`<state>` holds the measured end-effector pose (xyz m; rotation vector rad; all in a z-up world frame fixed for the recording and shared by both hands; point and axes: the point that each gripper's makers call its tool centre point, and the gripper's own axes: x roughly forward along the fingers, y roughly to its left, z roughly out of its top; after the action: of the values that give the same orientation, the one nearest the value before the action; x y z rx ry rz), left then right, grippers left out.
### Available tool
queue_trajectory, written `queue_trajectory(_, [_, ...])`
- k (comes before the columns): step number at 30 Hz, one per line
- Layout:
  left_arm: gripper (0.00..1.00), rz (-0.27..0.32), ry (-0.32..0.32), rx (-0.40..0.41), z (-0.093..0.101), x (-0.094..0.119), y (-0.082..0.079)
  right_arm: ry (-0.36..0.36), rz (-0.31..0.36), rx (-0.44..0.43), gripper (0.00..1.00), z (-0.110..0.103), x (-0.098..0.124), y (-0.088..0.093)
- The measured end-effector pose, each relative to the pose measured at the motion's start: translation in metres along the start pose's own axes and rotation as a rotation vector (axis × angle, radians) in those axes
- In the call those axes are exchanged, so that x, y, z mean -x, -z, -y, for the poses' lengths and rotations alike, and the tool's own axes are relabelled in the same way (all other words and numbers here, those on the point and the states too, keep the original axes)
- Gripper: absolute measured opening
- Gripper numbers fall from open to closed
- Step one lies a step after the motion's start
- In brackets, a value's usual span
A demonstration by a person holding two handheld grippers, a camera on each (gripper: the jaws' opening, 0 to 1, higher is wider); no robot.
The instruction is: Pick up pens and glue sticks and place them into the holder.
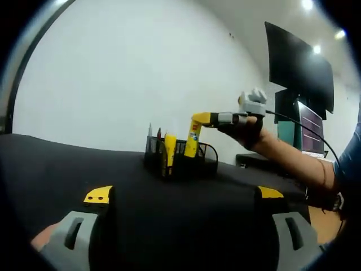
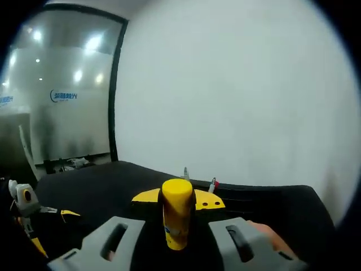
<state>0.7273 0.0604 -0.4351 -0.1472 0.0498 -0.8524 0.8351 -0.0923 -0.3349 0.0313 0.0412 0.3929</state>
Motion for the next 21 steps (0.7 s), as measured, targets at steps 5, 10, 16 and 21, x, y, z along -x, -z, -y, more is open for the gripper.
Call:
queue_trajectory(5, [0.96,-0.006,0.000,-0.008,0.000,-0.001,0.001,0.006,-0.016,0.009,0.17,0.004,-0.011,0.010])
queue_trajectory(10, [0.96,-0.011,0.004,-0.015,0.000,-0.002,0.002,0.009,-0.016,-0.001,0.17,0.007,-0.016,0.017])
queue_trajectory(16, [0.96,-0.021,0.001,-0.021,0.000,-0.003,0.004,0.016,-0.032,0.008,0.17,0.010,-0.018,0.027])
queue_trajectory(21, [0.96,-0.025,0.002,-0.025,0.000,-0.003,0.005,0.010,-0.049,0.012,0.17,0.009,-0.019,0.034])
